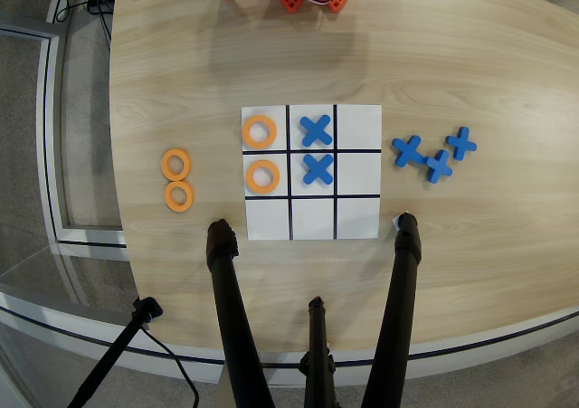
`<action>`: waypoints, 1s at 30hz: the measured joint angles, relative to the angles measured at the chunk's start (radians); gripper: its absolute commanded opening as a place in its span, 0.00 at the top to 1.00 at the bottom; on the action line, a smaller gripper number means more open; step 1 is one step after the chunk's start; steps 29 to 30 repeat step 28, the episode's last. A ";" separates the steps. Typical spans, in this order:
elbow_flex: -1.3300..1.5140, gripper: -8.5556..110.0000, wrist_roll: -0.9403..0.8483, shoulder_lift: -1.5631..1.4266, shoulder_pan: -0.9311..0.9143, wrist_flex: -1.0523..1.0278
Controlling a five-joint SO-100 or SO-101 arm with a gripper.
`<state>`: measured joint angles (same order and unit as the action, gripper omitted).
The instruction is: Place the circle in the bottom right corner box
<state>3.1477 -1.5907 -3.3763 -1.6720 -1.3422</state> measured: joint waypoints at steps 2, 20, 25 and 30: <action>0.000 0.90 0.000 0.000 -0.012 0.000; 0.000 0.90 0.000 0.000 -0.006 0.000; 0.000 0.90 0.000 0.000 -0.006 0.000; 0.000 0.90 0.000 0.000 -0.006 0.000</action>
